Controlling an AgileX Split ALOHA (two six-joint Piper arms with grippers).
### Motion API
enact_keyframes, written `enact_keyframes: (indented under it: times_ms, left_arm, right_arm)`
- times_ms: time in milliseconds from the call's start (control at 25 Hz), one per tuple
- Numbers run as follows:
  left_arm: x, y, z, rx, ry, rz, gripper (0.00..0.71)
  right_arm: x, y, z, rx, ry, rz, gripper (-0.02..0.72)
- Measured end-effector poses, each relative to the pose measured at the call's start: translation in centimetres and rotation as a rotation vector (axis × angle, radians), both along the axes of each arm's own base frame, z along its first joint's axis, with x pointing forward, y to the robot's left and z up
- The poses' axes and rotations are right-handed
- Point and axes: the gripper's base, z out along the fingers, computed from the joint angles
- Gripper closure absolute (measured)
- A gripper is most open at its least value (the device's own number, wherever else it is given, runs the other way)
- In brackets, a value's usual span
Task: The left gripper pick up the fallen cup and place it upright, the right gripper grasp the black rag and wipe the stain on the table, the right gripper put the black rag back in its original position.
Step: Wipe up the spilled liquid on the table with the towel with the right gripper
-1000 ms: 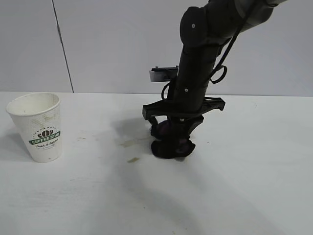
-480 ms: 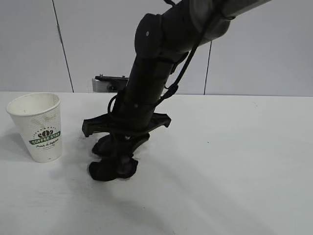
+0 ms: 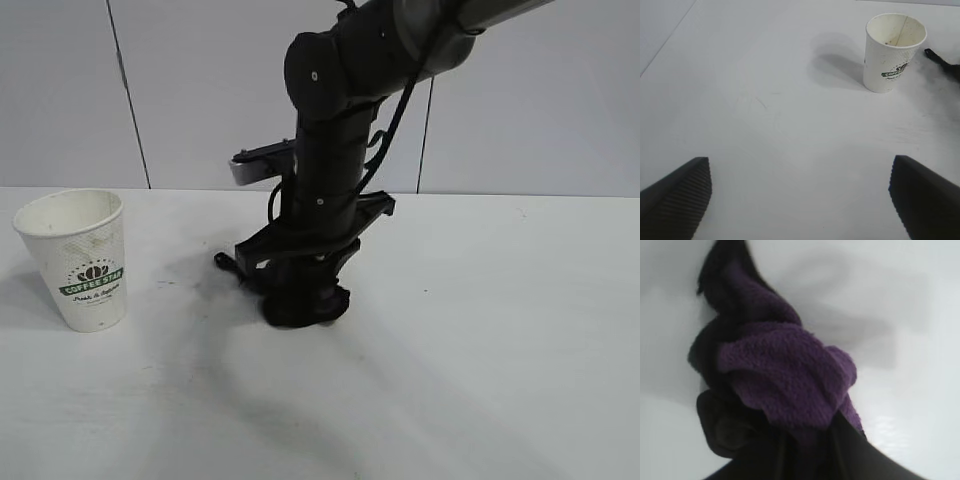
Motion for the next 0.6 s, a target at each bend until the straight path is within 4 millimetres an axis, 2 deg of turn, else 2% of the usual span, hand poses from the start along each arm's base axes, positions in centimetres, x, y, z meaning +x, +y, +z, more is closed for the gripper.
enact_keyframes:
  times_ms: [120,280,400,600]
  left_arm:
    - [0.0,0.0,0.0,0.000,0.000,0.000,0.016]
    - [0.0,0.0,0.0,0.000,0.000,0.000,0.016]
    - [0.0,0.0,0.0,0.000,0.000,0.000,0.016]
    - [0.0,0.0,0.0,0.000,0.000,0.000,0.016]
  right_arm:
    - [0.0,0.7,-0.1,0.110,0.011,-0.083,0.598]
    - [-0.4,2.9,-1.4,0.278,0.055,-0.138,0.598]
    - [-0.5,4.1,-2.3,0.341,0.035,-0.136,0.598]
    - [0.4,4.5,-2.6,0.397,-0.055,-0.130,0.598]
